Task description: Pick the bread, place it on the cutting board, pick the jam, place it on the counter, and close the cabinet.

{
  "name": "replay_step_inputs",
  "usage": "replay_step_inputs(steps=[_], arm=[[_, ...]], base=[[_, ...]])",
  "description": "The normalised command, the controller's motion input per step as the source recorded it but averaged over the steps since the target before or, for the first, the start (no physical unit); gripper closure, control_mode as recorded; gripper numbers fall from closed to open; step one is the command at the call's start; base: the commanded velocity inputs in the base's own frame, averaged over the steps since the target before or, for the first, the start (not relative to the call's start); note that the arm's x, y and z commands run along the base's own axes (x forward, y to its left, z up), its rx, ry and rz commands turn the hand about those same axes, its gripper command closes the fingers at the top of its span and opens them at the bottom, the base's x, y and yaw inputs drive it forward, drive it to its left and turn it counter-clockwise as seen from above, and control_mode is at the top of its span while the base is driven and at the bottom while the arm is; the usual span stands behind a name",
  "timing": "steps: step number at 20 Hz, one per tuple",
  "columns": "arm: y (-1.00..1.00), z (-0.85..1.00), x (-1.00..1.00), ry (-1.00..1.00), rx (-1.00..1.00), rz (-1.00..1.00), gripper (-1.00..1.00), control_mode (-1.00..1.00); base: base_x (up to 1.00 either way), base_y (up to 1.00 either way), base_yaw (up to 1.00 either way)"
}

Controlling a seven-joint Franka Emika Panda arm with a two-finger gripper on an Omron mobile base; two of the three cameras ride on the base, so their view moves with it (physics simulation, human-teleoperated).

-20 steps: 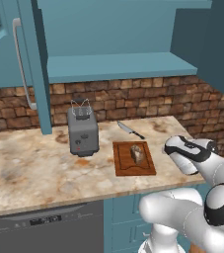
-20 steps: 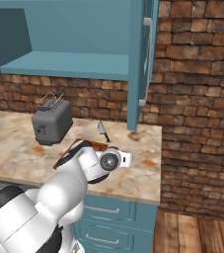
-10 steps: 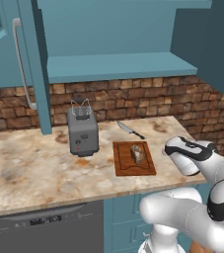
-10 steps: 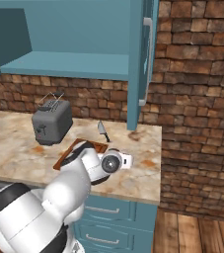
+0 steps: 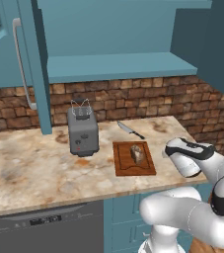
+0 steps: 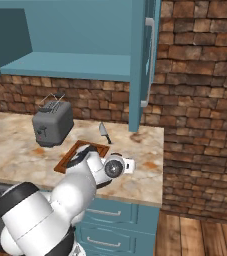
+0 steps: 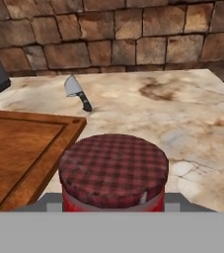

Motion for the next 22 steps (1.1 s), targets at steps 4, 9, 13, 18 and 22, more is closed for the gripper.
replay_step_inputs(steps=[4,9,13,18,22], arm=[[0.0,-0.15,0.0,0.0,0.0,0.0,1.0,-1.0],[0.0,-0.15,0.0,0.0,0.0,0.0,1.0,-1.0],[0.0,-0.13,0.0,0.0,0.0,0.0,1.0,-1.0],[0.0,-0.13,0.0,0.0,0.0,0.0,1.0,-1.0],[0.0,-0.13,0.0,0.0,0.0,0.0,1.0,-1.0]], base=[[0.0,0.0,0.0],[0.0,0.0,0.0],[0.0,0.0,0.0],[0.0,0.0,0.0],[0.0,0.0,0.0]])
